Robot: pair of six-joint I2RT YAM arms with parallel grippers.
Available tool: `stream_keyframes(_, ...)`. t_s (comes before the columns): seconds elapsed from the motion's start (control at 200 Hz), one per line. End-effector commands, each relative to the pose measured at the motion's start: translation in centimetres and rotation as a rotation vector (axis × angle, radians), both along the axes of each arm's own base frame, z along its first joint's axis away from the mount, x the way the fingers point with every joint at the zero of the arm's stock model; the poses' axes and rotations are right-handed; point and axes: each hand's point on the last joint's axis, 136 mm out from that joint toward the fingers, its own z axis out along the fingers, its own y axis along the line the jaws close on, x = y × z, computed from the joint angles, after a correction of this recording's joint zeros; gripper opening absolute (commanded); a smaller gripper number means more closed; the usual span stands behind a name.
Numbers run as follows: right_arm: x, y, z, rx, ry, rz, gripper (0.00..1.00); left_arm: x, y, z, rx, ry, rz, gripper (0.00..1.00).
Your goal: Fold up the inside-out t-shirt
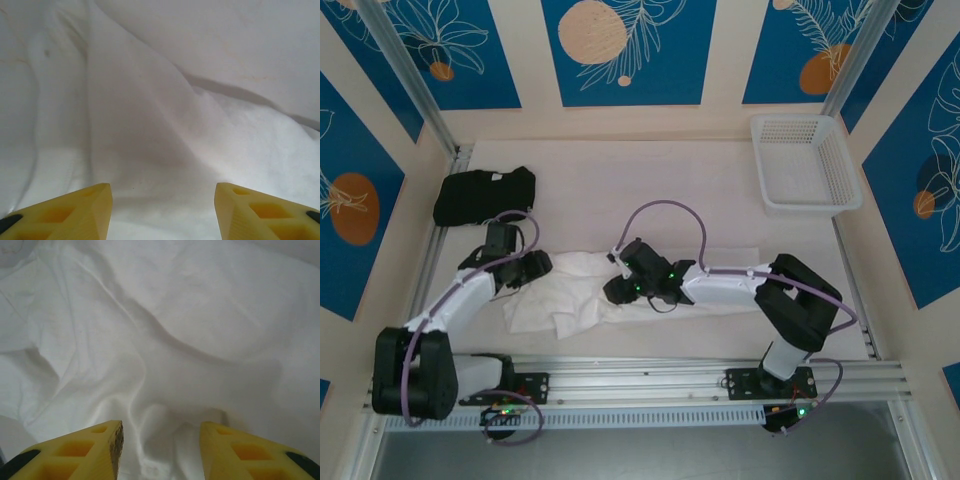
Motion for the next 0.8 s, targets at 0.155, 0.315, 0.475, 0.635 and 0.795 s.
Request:
stream_keyframes(0.155,-5.7,6.1,3.0,-0.008,-0.221,0.342,0.48,-1.7,1.3,0.5,0.059,-0.006,0.012,0.57)
stream_keyframes(0.315,-9.6,9.9,1.6,-0.042,-0.287,0.539,0.46,-0.1,0.2,2.8,-0.048,-0.036,-0.003,0.59)
stream_keyframes(0.475,-11.0,12.3,0.4,-0.034,-0.286,0.607,0.41,0.7,0.4,4.4,-0.07,-0.052,-0.006,0.59)
stream_keyframes(0.635,-11.3,13.3,-1.7,-0.055,-0.26,0.627,0.41,0.9,0.6,5.2,-0.095,-0.067,0.002,0.59)
stream_keyframes(0.795,-10.7,13.4,-3.8,-0.109,-0.257,0.613,0.41,0.9,0.7,5.4,-0.106,-0.075,0.003,0.6)
